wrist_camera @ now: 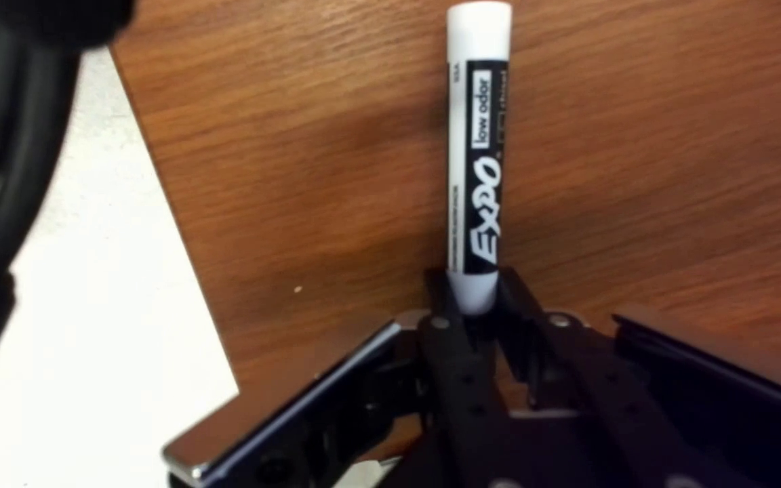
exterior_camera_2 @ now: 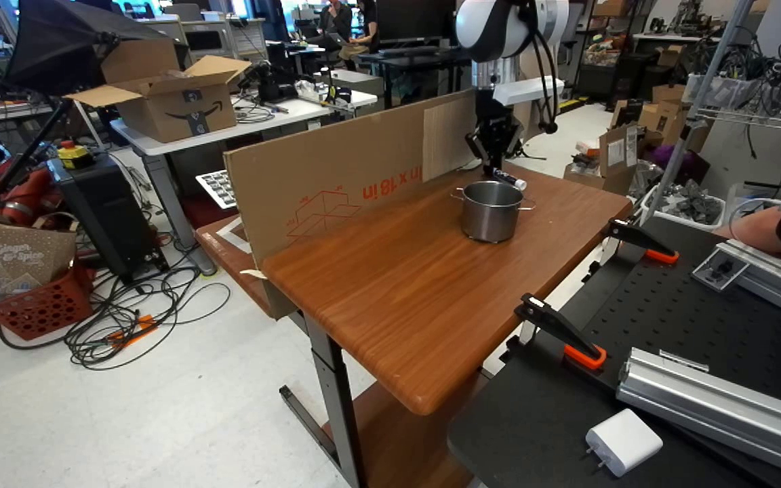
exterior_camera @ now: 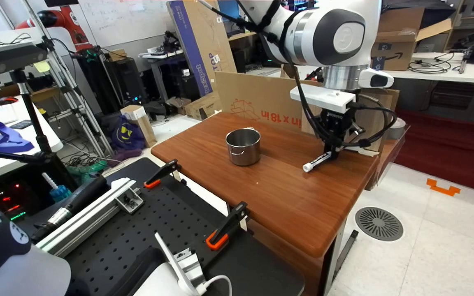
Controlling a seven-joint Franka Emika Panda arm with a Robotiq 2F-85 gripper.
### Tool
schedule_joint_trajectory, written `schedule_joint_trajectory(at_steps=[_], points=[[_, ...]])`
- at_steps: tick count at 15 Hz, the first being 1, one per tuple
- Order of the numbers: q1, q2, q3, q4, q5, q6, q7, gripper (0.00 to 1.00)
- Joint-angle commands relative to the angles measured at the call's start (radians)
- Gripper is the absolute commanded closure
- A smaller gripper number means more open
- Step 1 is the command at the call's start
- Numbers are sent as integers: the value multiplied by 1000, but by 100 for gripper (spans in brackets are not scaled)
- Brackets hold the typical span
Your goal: Place the marker inside the silver pot
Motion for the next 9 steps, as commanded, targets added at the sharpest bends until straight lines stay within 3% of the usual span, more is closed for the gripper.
schedule_joint_trajectory(at_steps=[1,5,9], points=[[-7,-45,3,-30,-10,12,-7,95],[-10,-140,9,-104,2,49,-6,95],[-11,-259,26,-244,29,176,-8,95]])
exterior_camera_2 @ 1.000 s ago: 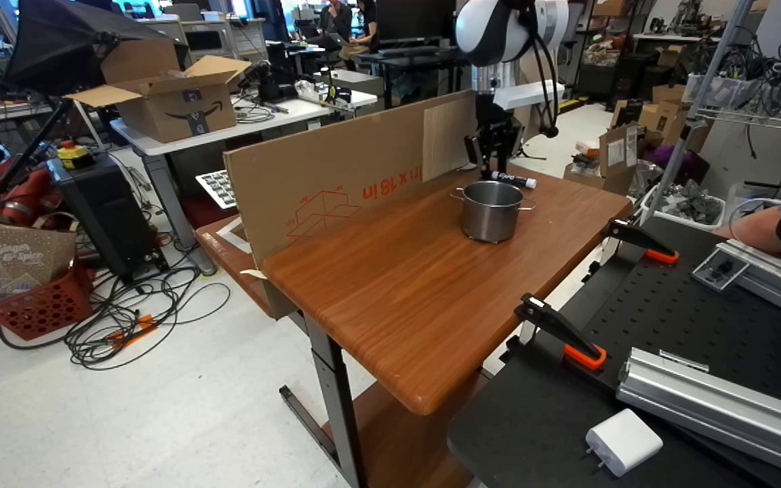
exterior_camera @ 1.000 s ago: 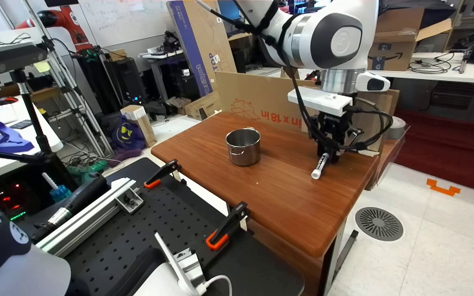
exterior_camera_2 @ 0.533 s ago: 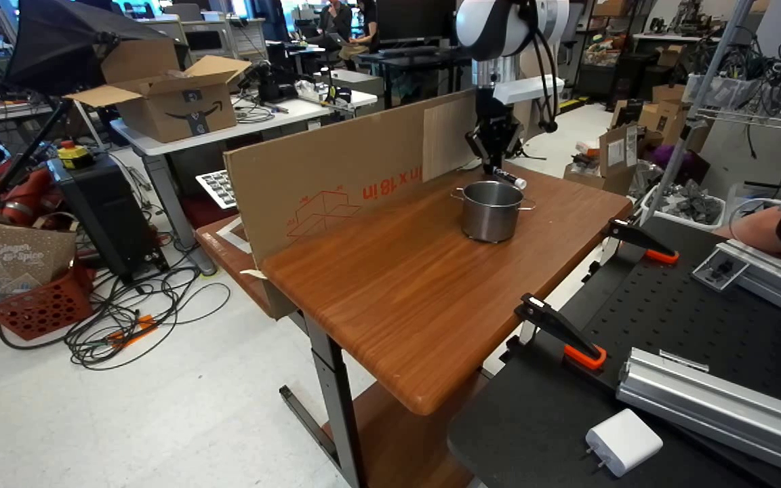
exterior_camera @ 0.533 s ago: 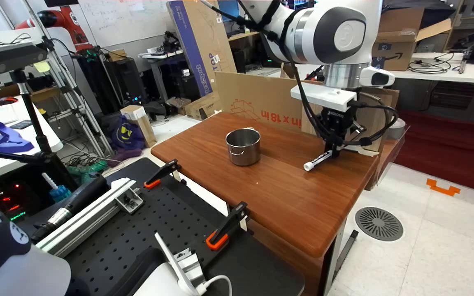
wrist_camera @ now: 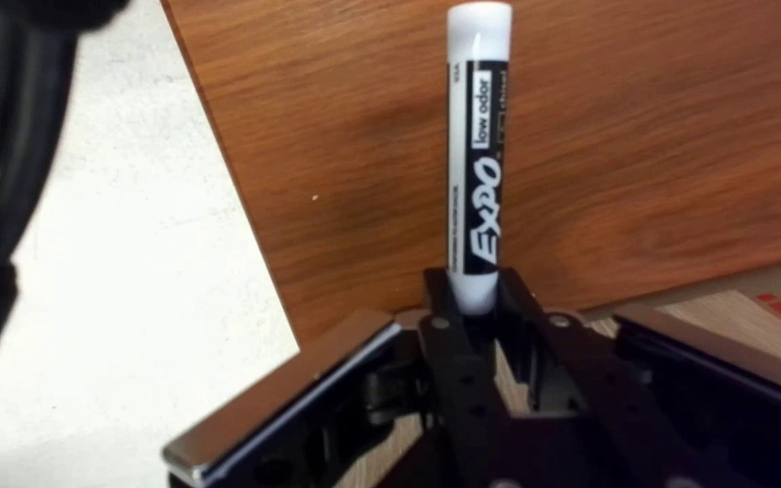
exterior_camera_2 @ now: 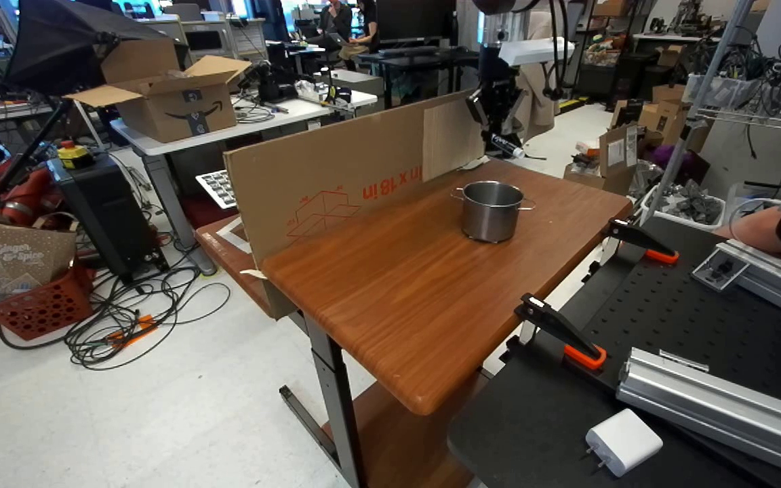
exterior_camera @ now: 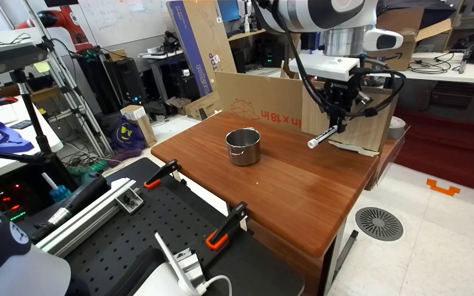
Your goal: Place the marker inside the silver pot
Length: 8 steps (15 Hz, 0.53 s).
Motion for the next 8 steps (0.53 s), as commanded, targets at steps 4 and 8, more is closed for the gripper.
schedule_joint_trajectory(at_steps=[4,8], points=[[-1,-187,45,-297,57,293,-6,95],[5,-252,81,-436,86,453,-14,95]])
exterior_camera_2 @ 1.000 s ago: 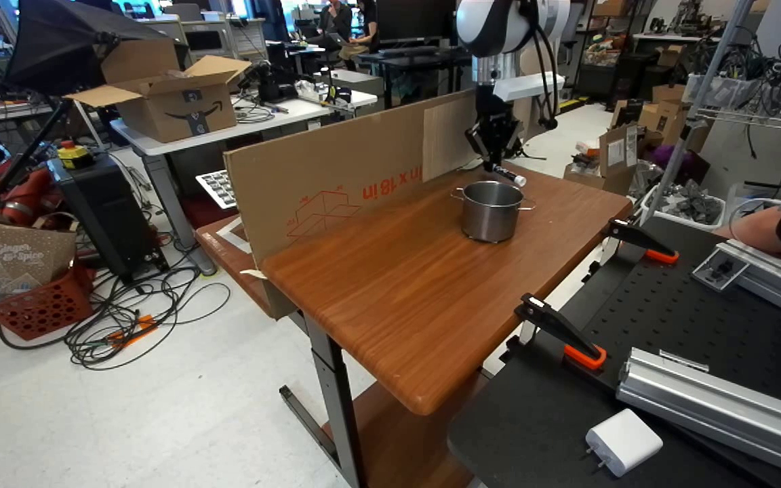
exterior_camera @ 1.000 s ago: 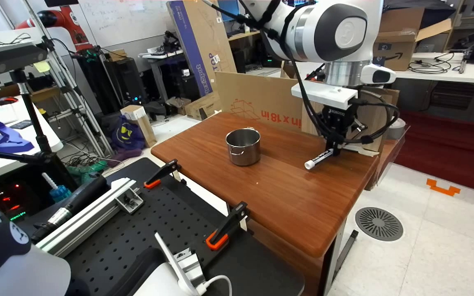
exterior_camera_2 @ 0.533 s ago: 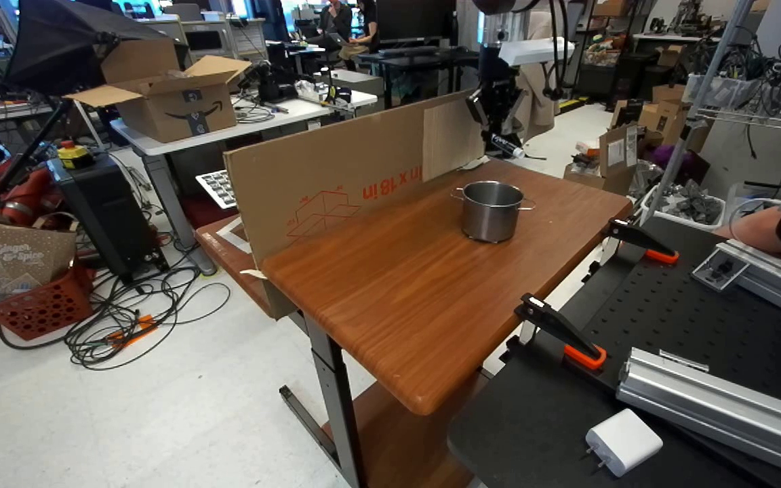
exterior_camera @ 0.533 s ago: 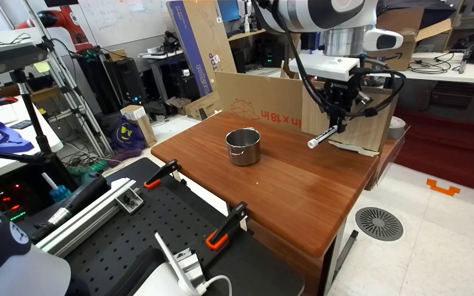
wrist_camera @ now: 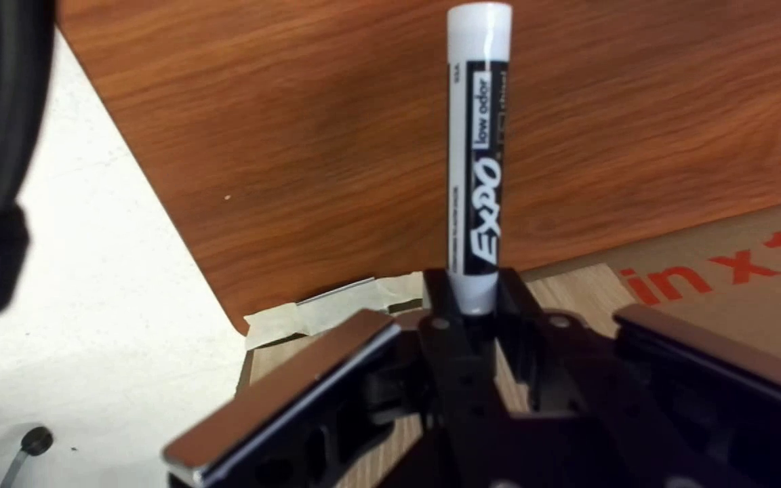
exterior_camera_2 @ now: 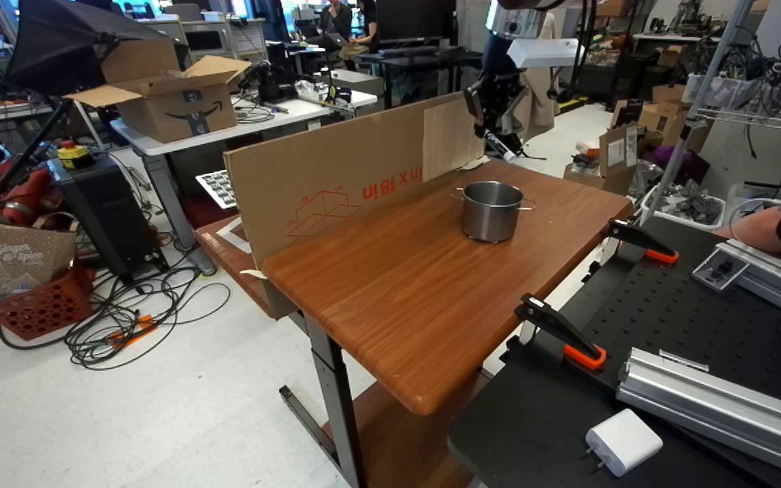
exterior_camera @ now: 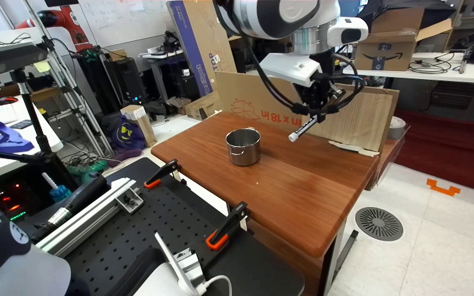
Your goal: Place the marker inside the silver pot
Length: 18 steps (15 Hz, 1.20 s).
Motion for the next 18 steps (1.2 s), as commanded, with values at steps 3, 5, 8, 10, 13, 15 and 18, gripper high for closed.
schedule_joint_trajectory(at_steps=[3,5,8,10,13,15,18], points=[[12,-106,45,-195,24,210,-11,95],[26,-133,60,-246,18,260,-5,95],[57,-167,74,-313,5,320,2,95],[79,-181,76,-349,-4,352,8,95],[99,-188,80,-383,-10,379,9,95],[107,-184,79,-392,-14,384,9,95],[116,-176,78,-403,-24,380,6,95]])
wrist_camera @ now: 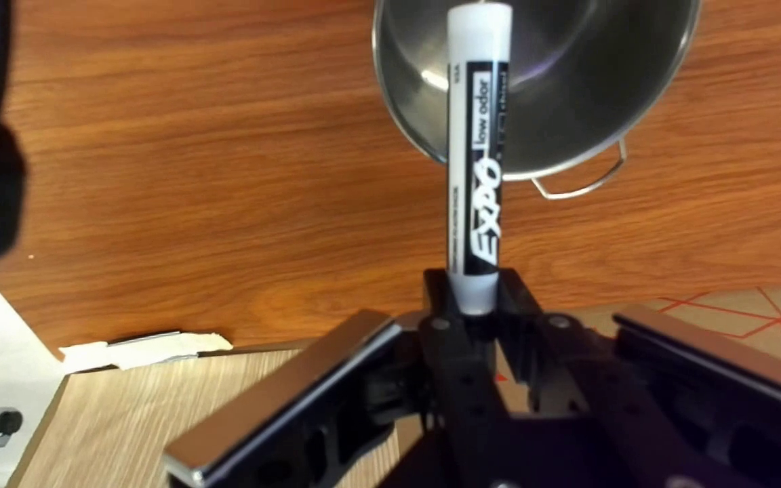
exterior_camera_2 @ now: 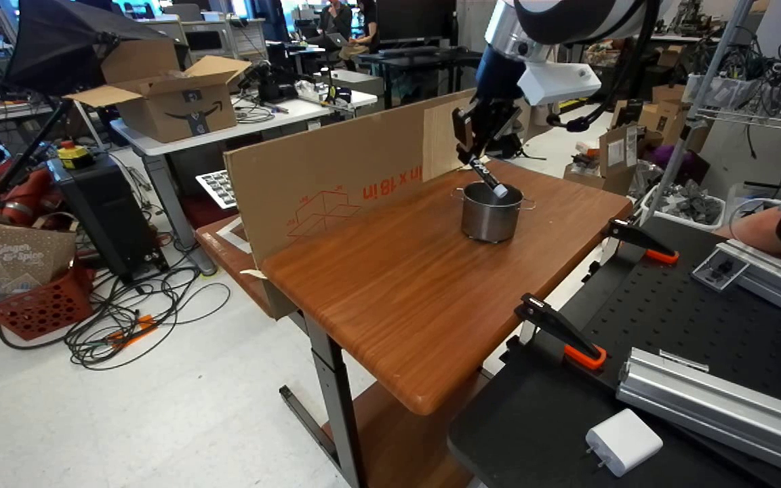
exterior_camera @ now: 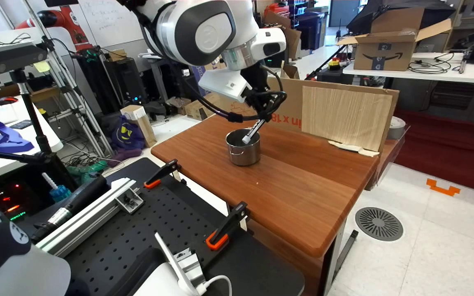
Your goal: Place the marker inside the silver pot
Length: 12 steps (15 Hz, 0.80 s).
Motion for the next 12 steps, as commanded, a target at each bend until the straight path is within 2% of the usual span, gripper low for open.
schedule_joint_trajectory(at_steps=[1,3,4,5,12], points=[[12,-10,-7,-30,-26,28,5,95],[19,-11,-11,-39,-40,26,8,95],[10,-13,4,-43,-28,26,7,56],[18,-14,-5,-45,-35,23,11,55],[3,-17,9,-31,-24,-13,3,5]])
